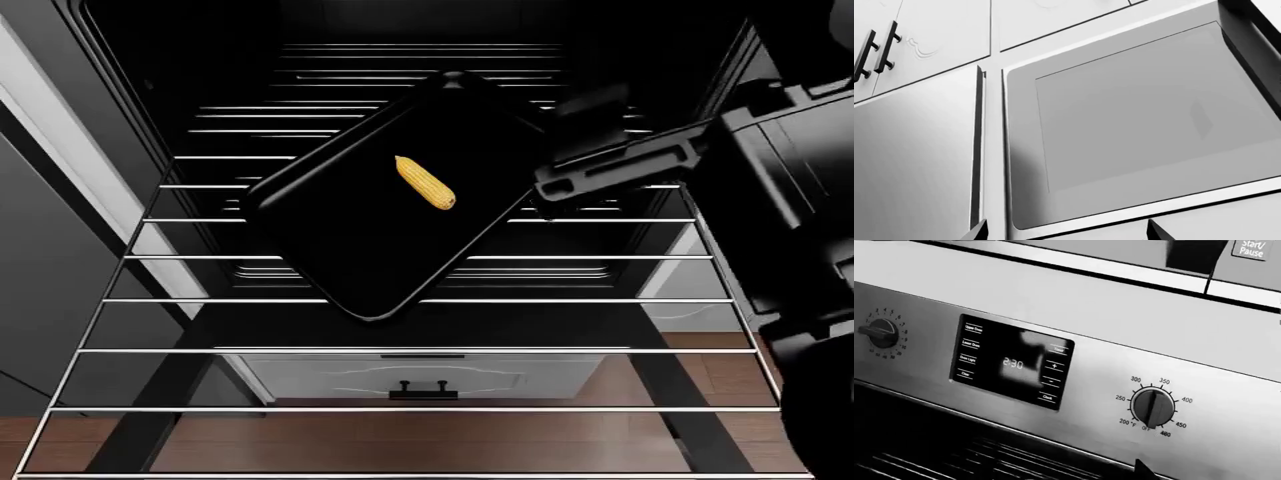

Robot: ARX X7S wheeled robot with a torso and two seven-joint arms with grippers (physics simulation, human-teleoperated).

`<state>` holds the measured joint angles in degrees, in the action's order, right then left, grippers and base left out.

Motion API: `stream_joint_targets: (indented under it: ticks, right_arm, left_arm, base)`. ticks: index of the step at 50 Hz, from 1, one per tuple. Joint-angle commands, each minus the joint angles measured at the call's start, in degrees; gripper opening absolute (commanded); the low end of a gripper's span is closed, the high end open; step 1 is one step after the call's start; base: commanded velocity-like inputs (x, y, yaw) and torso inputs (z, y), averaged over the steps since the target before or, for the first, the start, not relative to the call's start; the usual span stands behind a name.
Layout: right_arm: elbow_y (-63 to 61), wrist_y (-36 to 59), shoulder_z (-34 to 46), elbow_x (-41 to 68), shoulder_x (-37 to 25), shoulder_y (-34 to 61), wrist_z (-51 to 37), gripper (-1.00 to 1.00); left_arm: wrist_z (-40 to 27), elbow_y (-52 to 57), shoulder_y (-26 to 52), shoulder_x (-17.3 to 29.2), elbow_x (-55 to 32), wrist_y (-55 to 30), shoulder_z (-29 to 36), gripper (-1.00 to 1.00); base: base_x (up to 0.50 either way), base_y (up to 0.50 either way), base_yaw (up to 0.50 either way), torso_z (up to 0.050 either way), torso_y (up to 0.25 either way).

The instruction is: Pick the corn from the top rack in the oven and place it on the plate on the counter.

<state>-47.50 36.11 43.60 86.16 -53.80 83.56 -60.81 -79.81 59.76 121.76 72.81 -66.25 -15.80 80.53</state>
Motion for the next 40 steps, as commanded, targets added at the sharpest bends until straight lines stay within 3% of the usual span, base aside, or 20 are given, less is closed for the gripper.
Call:
stream_joint_targets:
  ticks: [1, 10, 19, 30, 40]
  right_arm:
    - [7.7, -1.5, 2.3, 2.2, 0.2, -5.5, 9.1, 1.0]
    - [16.1, -1.1, 4.0, -3.7, 2.6, -5.4, 19.7, 1.0]
    - [19.7, -3.5, 5.2, -7.0, 3.9, -8.7, 23.9, 1.0]
    - [20.4, -7.9, 4.4, -2.0, 4.5, -14.7, 25.6, 1.0]
    - [26.5, -8.4, 4.3, 0.0, 7.6, -14.1, 32.5, 1.0]
  left_arm:
    - [-0.2, 0.2, 2.6, 0.3, 0.1, 2.0, 3.7, 1.0]
    - [-2.0, 0.2, 12.7, -0.7, -0.8, 5.5, 14.9, 1.0]
    - [-1.8, 0.2, 13.1, -1.3, -2.3, 5.4, 14.2, 1.0]
    - [-1.9, 0.2, 13.1, -2.1, -3.2, 5.1, 12.9, 1.0]
    - [-1.6, 0.2, 13.1, -2.4, -3.8, 4.8, 12.6, 1.0]
  base:
    - [0.0, 0.0, 0.0, 0.0, 0.0]
    - [0.0, 0.0, 0.0, 0.0, 0.0]
    - [0.0, 0.0, 0.0, 0.0, 0.0]
    - [0.0, 0.0, 0.0, 0.0, 0.0]
    - [0.0, 0.0, 0.0, 0.0, 0.0]
